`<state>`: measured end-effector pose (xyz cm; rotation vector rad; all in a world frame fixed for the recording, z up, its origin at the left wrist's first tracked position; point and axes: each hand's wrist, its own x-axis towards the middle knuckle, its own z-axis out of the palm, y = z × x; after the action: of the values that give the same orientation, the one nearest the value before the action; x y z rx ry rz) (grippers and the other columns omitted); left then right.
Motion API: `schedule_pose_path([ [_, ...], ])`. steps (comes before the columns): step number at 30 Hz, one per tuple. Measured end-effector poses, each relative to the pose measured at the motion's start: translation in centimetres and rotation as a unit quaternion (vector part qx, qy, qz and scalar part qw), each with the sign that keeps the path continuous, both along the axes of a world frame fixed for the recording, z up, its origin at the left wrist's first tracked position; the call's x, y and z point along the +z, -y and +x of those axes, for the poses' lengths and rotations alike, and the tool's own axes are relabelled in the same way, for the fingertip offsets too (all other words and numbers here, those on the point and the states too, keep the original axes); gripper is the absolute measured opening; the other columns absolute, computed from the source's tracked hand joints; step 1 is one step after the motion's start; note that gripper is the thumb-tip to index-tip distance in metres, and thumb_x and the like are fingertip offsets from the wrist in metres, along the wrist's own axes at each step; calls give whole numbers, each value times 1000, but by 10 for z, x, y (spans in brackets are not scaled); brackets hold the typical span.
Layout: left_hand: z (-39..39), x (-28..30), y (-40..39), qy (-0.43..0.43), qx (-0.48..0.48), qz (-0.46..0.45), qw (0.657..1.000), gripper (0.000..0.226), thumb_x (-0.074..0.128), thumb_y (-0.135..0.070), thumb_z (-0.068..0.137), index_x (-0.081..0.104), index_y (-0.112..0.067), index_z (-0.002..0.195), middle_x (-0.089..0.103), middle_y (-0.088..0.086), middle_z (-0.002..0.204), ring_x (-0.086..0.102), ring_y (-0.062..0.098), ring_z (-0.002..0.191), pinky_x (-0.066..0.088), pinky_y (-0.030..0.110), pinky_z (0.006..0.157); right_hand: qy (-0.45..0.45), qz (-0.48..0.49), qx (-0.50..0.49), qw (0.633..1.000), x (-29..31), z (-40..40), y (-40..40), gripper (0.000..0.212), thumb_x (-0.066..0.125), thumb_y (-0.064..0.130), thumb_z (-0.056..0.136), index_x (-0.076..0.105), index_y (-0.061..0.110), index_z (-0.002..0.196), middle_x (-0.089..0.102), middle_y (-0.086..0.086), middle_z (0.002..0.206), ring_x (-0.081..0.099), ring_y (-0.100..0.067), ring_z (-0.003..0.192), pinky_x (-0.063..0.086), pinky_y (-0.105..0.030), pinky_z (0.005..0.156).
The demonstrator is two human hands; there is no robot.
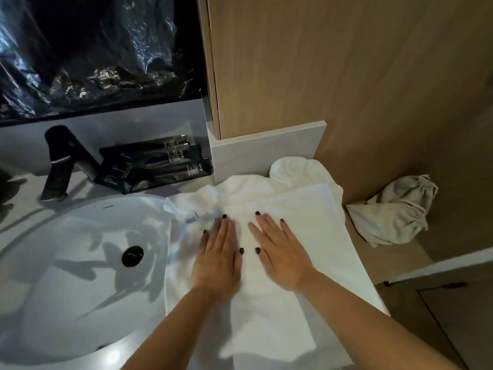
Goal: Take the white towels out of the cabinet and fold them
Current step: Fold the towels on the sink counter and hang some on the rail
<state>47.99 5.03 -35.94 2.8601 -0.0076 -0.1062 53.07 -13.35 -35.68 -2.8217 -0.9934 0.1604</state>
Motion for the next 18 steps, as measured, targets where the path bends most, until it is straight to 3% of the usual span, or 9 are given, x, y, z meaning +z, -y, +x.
schedule_pose_path([
  [4, -1, -9, -15, -19, -11, 12, 1000, 74, -3, -53, 92, -21, -16, 153, -27, 0, 161, -30, 14, 146, -12, 37, 122, 0, -36, -12, 999, -7, 9, 22, 66, 12, 55, 101, 0, 23, 158, -11, 4, 165, -14, -13, 151, -1, -47, 121],
  [8, -8, -7, -34, -32, 0, 20, 999, 75, -2, -56, 94, -19, -15, 154, -28, 0, 160, -31, 12, 146, -8, 40, 123, -8, -55, -130, 990, -9, 12, 61, 76, 6, 66, 95, -17, 25, 155, -26, 7, 161, -25, -12, 147, -12, -44, 121],
  [11, -14, 2, -35, -45, 11, 28, 999, 72, 10, -51, 101, -15, -10, 155, -24, 5, 162, -30, 16, 146, -11, 38, 123, -47, -72, -221, 972, -3, 10, 75, 77, 5, 63, 94, -23, 21, 152, -30, 5, 159, -31, -12, 145, -15, -40, 120],
  [14, -33, 6, -21, -25, 16, -2, 1000, 68, 23, -39, 105, -10, -8, 156, -21, 7, 162, -29, 20, 145, -19, 31, 118, -40, -44, -264, 963, 5, -6, 53, 69, 17, 44, 101, -10, 12, 156, -20, -4, 163, -21, -20, 149, -5, -45, 123],
  [16, -56, 7, -3, 3, 1, -56, 998, 66, 35, -33, 103, 7, -4, 156, -6, 10, 163, -8, 28, 151, -14, 31, 121, -17, 12, -212, 977, 9, -33, 25, 63, 26, 32, 101, 6, 12, 157, -5, -5, 165, -9, -23, 152, 1, -43, 123],
  [18, -75, 12, 9, 12, -15, -80, 997, 63, 38, -31, 97, 33, 5, 148, 25, 17, 158, 25, 36, 145, 6, 36, 119, -21, 41, -121, 992, 7, -67, 0, 59, 29, 31, 100, 22, 14, 156, 10, -5, 165, 5, -24, 152, 8, -43, 121],
])
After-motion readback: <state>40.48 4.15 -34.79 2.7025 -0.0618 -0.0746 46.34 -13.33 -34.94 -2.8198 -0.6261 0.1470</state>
